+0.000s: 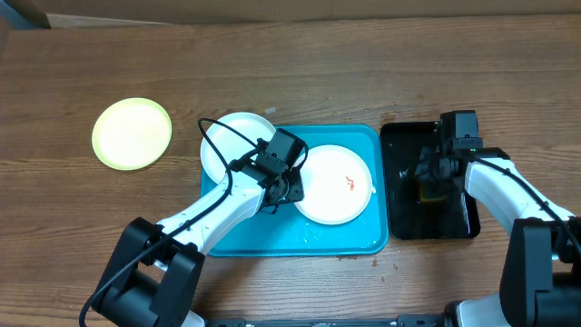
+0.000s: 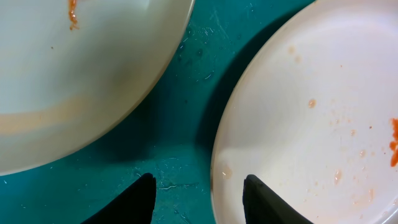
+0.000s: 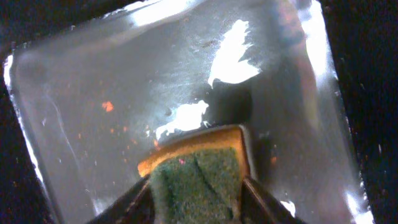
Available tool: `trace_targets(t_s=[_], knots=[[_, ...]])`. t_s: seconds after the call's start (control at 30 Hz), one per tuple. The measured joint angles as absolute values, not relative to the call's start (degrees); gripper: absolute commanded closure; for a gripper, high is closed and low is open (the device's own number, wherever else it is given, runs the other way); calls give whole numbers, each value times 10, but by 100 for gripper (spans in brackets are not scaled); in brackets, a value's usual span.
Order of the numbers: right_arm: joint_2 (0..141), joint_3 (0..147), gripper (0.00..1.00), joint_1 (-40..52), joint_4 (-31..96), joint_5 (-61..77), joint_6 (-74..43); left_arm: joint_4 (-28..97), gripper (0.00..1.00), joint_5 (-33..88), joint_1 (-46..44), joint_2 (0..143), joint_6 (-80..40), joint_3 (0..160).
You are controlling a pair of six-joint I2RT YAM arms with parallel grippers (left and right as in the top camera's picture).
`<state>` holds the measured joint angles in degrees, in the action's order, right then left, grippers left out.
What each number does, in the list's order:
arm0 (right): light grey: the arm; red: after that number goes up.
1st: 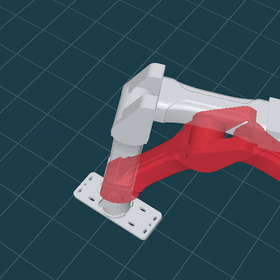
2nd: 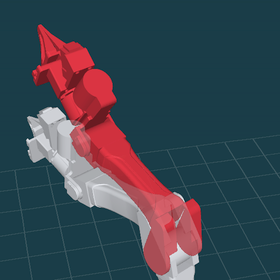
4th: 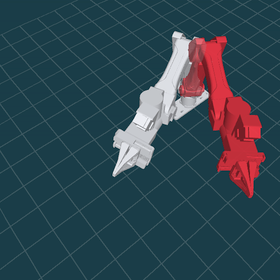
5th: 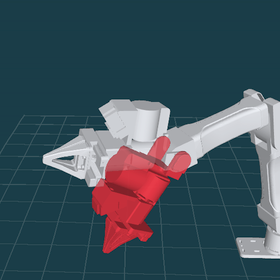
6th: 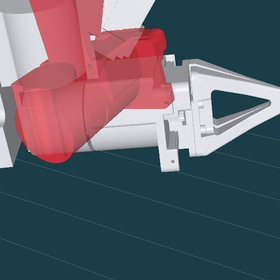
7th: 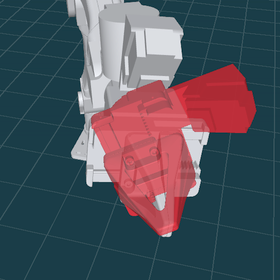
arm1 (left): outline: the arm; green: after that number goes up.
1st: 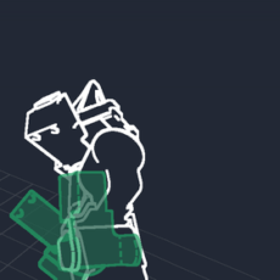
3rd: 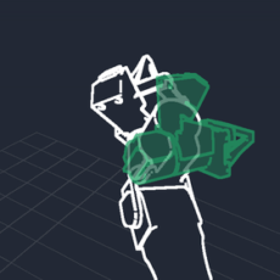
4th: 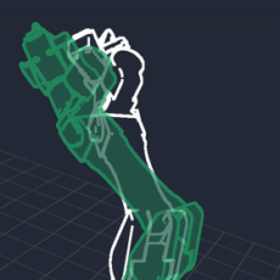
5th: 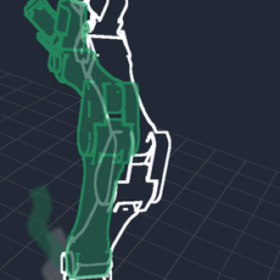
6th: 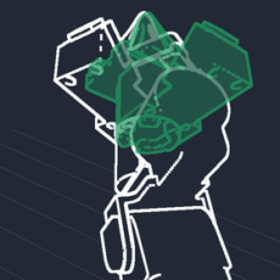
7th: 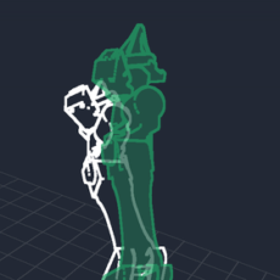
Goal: Clean dirty plates on tray and stack at the side
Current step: 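Reach the right gripper into the black tray and grasp the sponge, then lift the sponge and dip it in the black tray's water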
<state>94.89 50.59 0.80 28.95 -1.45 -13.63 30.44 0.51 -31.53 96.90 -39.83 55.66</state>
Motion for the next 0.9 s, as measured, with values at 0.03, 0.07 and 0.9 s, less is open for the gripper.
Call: trace_targets(t_s=[0.03, 0.07, 0.9], knots=[[949, 505, 89, 8, 289, -15, -135, 305, 53, 5, -315, 969, -398, 557], [949, 505, 90, 8, 288, -15, -133, 306, 53, 4, -315, 969, -398, 557], [949, 502, 96, 8, 287, -15, -135, 291, 96, 1, -315, 990, -388, 557]])
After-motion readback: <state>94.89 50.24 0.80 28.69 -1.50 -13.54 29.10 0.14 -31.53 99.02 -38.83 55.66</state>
